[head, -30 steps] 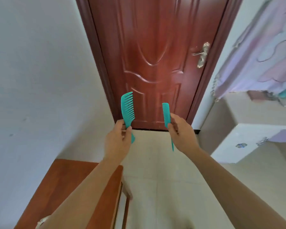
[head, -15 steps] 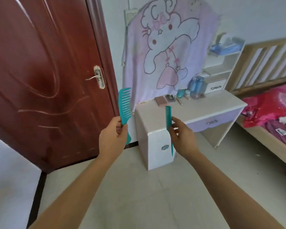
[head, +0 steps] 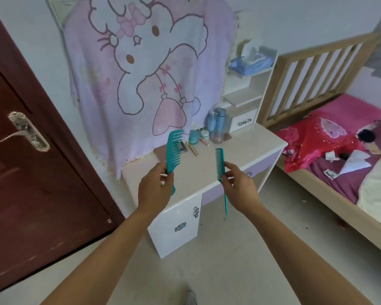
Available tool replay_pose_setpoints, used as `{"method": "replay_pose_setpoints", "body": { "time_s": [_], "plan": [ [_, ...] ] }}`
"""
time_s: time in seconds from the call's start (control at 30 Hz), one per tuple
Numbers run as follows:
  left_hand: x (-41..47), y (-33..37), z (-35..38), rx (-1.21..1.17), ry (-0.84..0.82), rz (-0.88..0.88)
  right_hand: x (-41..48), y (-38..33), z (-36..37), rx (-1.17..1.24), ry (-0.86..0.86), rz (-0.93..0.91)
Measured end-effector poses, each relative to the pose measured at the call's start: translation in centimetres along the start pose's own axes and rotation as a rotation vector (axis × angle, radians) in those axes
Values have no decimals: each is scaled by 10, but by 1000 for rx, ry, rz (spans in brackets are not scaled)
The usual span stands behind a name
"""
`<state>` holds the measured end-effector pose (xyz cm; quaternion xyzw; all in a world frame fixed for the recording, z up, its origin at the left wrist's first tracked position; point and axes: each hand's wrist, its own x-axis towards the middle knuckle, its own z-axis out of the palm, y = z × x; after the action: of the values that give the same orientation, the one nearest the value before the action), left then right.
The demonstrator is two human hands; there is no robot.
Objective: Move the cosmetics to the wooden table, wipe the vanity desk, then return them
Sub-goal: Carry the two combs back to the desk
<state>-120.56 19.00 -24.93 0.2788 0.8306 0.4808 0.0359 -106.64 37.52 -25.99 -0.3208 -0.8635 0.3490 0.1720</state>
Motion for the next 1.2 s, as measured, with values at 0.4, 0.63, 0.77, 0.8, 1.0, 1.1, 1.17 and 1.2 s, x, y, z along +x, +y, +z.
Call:
{"method": "replay_pose_setpoints", "body": {
  "time_s": [0.4, 0.63, 0.77, 0.8, 1.0, 1.1, 1.17, 1.2],
  "plan": [
    [204, 3, 91, 319, -82, 24, 207, 46, -35, 105, 72, 96],
    [229, -70, 153, 617, -144, -206, 323, 90, 12, 76, -137, -8],
    [230, -97, 178, 727, -230, -345, 374, 110, 40, 76, -296, 18],
    [230, -103, 184, 756, -239, -355, 383, 115, 49, 70, -334, 17],
    [227, -143, 211, 946, -330, -325, 403, 132, 99, 22, -560, 8],
    [236, -169, 217, 1027, -409, -228, 407, 135, 120, -16, -601, -8],
    [239, -187, 221, 1054, -456, -182, 410, 136, 136, -55, -586, -38],
    [238, -195, 223, 1055, -471, -165, 411, 135, 145, -74, -577, -53]
  ]
}}
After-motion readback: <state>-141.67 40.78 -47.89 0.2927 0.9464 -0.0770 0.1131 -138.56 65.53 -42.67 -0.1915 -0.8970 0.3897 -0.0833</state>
